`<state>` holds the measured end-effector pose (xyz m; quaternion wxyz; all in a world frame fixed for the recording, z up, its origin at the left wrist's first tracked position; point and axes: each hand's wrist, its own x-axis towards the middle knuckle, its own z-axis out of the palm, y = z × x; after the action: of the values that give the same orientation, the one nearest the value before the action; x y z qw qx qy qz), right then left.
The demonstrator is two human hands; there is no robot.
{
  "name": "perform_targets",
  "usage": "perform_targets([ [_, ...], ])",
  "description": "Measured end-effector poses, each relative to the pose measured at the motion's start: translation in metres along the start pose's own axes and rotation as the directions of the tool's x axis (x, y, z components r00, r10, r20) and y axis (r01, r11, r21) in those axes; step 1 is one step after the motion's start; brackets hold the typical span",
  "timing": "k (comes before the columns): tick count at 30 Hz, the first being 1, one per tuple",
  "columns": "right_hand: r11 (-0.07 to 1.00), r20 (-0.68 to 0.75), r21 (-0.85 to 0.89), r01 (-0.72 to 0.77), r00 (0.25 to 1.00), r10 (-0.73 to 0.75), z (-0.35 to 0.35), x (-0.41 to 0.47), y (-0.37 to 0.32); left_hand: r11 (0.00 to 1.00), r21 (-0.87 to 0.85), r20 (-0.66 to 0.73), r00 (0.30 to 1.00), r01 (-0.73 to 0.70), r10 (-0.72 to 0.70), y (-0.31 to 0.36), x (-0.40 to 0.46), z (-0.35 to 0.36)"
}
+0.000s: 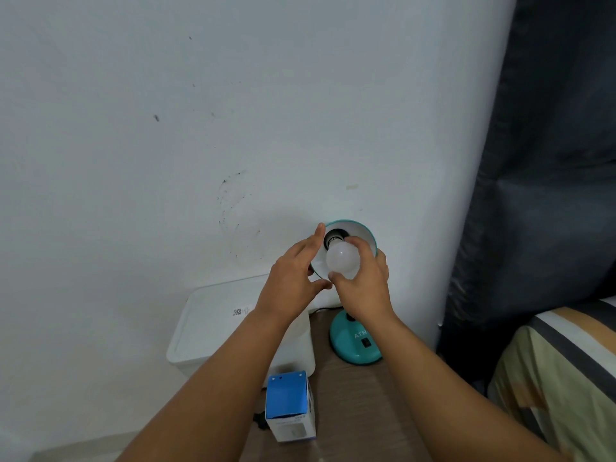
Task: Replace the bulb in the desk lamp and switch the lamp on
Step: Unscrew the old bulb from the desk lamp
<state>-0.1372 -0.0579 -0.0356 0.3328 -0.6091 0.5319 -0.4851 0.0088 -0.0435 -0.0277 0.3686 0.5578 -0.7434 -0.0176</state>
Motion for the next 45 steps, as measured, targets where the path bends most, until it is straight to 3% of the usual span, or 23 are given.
perform_targets([
  [5,1.0,0.042,-0.005,0.015,0.999,-0.015,-0.0046,-0.0025,-0.0002,1.0,-0.018,-0.009,1.0,0.004,-0.005,-0.0013,-0.0003,0.0008],
  [10,1.0,-0.064,-0.027,-0.011,0.998,0.009,-0.0017,-0.0009,0.0003,1.0,-0.014,-0.012,1.0,0.016,-0.016,0.0017,-0.0006,0.0001],
  [15,1.0,0.011,0.028,0.001,1.0,-0.002,-0.0021,0.0023,-0.0006,1.0,-0.016,0.0,1.0,0.017,-0.018,-0.0001,-0.0008,0.0006],
  [21,0.997,-0.08,-0.064,-0.034,0.996,0.029,-0.0004,-0.0007,0.0011,1.0,-0.022,-0.006,1.0,0.021,-0.022,0.0013,-0.0005,0.0012],
  [28,0.996,-0.018,-0.085,0.012,1.0,-0.014,-0.0019,0.0017,0.0052,1.0,-0.013,0.003,1.0,0.026,-0.026,0.0011,-0.0011,0.0005],
  [34,0.989,-0.073,-0.128,-0.072,0.995,0.063,-0.0032,-0.0011,0.0011,1.0,0.0,-0.006,1.0,0.026,-0.026,0.0017,-0.0008,0.0006],
  [41,0.993,0.012,-0.114,0.029,1.0,-0.028,-0.006,0.002,0.0032,0.999,-0.034,-0.007,0.999,0.03,-0.031,0.003,-0.0011,0.0003],
  [45,0.995,-0.03,-0.101,0.015,0.999,-0.018,-0.0053,0.0004,0.0016,0.999,-0.038,-0.015,1.0,0.024,-0.024,0.0023,-0.0008,0.0007],
])
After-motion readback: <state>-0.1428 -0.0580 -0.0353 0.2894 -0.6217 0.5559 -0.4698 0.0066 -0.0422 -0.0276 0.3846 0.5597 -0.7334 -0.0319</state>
